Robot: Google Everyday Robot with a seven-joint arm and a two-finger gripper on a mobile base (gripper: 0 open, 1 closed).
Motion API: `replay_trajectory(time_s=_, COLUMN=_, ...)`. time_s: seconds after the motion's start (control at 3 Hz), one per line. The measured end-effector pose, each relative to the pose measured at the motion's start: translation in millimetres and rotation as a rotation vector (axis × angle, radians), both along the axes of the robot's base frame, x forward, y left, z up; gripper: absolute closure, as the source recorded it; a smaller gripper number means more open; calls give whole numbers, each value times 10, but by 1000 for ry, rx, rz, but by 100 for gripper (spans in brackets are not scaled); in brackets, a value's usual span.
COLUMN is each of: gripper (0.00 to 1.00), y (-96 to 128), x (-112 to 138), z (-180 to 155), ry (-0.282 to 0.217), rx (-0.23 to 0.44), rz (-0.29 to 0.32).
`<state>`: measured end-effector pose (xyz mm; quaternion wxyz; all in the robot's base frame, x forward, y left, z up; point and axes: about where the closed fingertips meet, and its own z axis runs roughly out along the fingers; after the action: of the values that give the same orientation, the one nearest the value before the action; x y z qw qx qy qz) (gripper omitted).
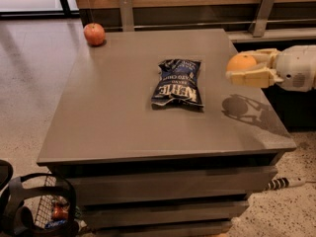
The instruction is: Move orange near apple
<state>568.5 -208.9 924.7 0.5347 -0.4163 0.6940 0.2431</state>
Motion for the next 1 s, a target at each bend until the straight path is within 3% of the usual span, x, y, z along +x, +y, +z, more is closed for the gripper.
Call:
replay_trajectory(time_s=0.33, gripper=100, y=74, x=437, z=288, ry=0, rx=-13, rz=-72)
replay_trajectory(time_s=0.67, gripper=100, y=278, x=845, z=483, ry=-12, rx=18, rz=-129)
replay_trajectory(time_s=1.0, gripper=100, y=569, x=1240, z=651, ry=-49, rx=63, rz=-144)
